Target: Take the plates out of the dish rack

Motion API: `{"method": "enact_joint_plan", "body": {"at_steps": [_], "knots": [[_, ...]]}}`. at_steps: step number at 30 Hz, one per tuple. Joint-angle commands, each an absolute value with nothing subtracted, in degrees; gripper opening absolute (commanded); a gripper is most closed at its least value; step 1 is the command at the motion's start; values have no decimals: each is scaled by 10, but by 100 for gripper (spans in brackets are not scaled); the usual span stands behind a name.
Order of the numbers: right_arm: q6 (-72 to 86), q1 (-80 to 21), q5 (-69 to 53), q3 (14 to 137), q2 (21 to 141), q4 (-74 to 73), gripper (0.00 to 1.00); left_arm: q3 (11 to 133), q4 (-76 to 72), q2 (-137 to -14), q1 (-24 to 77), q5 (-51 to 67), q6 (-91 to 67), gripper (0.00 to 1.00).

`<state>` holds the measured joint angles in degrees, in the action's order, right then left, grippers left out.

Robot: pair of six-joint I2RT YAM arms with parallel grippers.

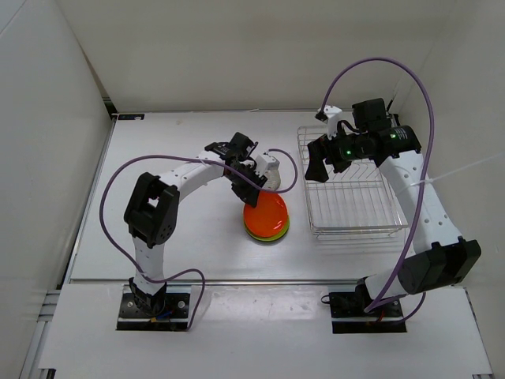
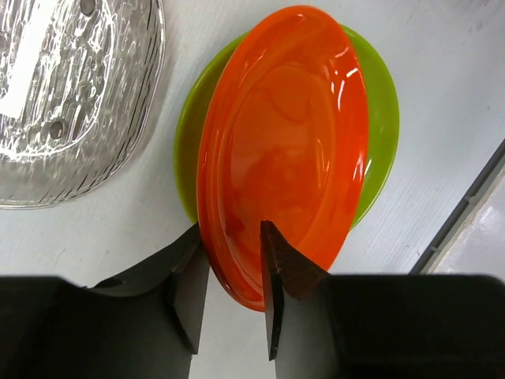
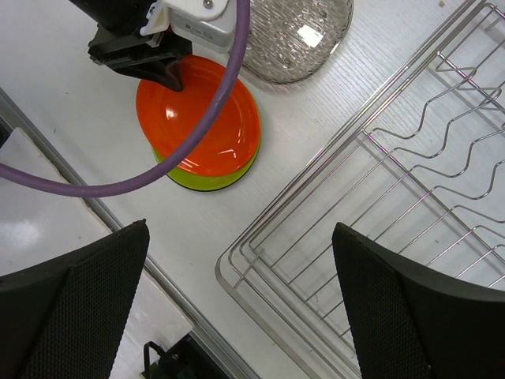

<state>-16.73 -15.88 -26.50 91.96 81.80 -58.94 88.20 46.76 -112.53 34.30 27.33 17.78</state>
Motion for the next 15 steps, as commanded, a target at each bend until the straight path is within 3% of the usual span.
{"method": "enact_joint_plan", "body": {"at_steps": [1, 5, 7, 8, 12, 15], "knots": [[-169, -161, -270, 916, 800, -575, 100, 882, 468, -1108, 347, 266, 185, 42], [-169, -161, -270, 916, 800, -575, 100, 882, 462, -1108, 347, 266, 185, 49], [-169, -161, -270, 916, 800, -575, 100, 882, 462, -1103, 347, 261, 179, 67], [-169, -161, -270, 916, 795, -575, 100, 882, 462, -1103, 347, 261, 179, 70], [-169, -161, -270, 911, 795, -570, 100, 882, 462, -1080, 347, 255, 174, 75], [-157, -161, -245, 911, 789, -563, 100, 882, 457, -1061, 347, 230, 168, 84]]}}
